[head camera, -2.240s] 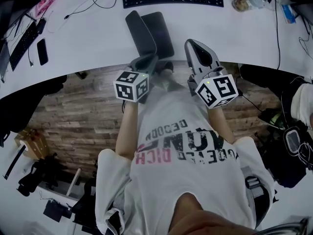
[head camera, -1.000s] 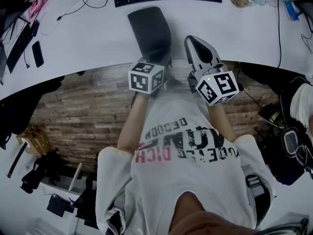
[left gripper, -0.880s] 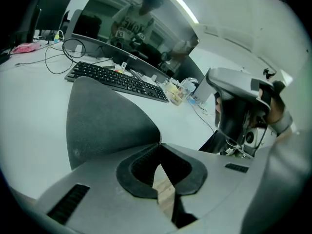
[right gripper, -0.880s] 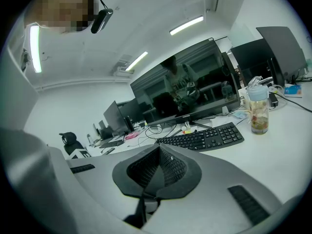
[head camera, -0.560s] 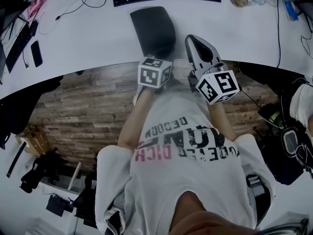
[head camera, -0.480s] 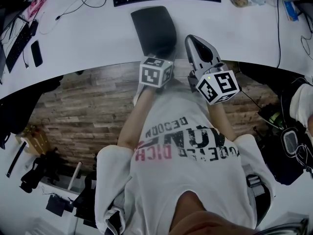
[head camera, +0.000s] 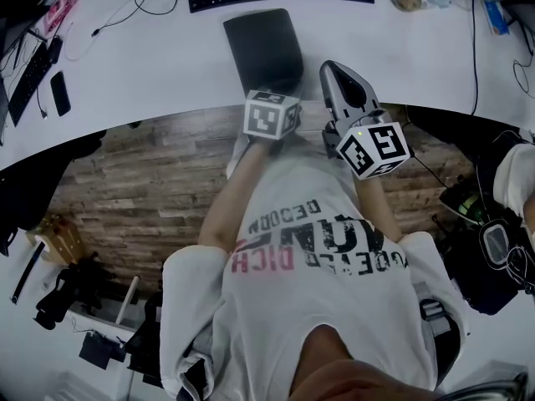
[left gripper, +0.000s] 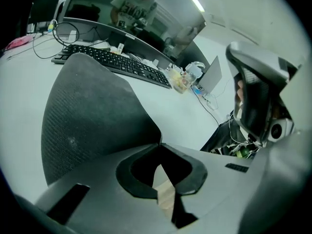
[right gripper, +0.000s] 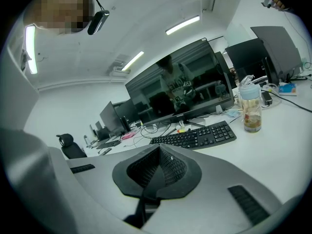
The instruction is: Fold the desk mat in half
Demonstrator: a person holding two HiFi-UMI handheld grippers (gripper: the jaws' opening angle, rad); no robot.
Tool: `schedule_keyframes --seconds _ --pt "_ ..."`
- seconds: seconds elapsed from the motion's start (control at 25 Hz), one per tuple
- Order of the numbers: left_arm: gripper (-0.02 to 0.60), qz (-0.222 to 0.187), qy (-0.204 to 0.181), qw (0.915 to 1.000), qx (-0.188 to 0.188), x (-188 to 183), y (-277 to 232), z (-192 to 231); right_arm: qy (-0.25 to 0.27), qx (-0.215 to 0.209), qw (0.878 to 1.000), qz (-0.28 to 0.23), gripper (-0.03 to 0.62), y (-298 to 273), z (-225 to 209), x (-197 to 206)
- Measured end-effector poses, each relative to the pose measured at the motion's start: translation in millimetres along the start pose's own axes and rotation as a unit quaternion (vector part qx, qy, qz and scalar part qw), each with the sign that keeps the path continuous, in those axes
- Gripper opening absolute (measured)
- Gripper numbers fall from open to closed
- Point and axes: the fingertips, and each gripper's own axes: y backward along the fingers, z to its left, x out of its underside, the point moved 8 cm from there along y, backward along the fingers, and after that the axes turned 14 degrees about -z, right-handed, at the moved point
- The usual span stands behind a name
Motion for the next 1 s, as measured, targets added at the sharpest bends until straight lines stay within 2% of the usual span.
schedule_keyframes --seconds 0.28,0.72,0.92,1.0 --pt "0.014 0.014 -0.002 0.9999 0.006 2 -9 -7 -0.005 0.005 1.000 -0.003 -0.003 0 -3 0" --pt "0.014 0.009 0.014 0.9996 0.021 0 -10 -5 -0.004 0.004 1.000 0.003 -0.003 -2 -4 1" --pt "0.016 -0.002 0.002 0.9998 0.018 3 -9 -7 -0.012 0.003 1.000 -0.004 -0.003 -5 0 1" --pt "0.061 -0.001 0.012 0.9994 0.034 2 -9 -11 -0.012 0.003 1.000 -0.003 -0.003 -4 0 1"
